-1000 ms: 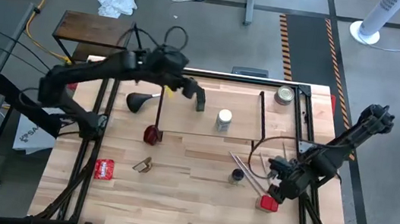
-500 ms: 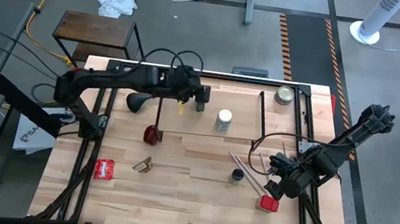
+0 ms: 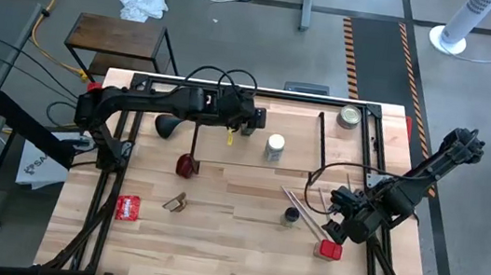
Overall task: Shelf spices
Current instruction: Remove the black seasoning can from the shelf
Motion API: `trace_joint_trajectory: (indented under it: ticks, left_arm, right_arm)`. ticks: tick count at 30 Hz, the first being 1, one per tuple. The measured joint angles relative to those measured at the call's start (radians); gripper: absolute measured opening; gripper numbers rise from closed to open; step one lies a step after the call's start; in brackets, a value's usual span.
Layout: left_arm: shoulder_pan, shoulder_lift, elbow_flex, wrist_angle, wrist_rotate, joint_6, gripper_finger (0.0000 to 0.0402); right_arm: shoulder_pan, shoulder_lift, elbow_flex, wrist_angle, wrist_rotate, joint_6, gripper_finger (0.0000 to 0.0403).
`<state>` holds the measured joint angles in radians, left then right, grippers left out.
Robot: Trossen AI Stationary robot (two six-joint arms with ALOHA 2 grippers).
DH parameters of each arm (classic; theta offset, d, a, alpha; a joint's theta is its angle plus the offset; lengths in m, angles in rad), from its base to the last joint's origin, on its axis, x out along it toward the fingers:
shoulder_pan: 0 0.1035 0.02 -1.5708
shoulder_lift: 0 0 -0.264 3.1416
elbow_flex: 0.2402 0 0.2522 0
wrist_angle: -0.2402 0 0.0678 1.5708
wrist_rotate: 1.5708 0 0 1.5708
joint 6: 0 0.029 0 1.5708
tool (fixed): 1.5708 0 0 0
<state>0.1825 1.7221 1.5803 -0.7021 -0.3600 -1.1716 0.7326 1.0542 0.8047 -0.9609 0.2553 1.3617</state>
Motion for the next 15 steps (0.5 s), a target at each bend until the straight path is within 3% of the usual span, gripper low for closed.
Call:
trace_joint_trajectory:
  ticks: [15]
  left_arm:
    - [-0.009,-0.008,0.099,-0.103,-0.011,0.063,0.0204]
  right_arm:
    - [0.0,0.0,0.0,0.005,0.034,0.01,0.0371]
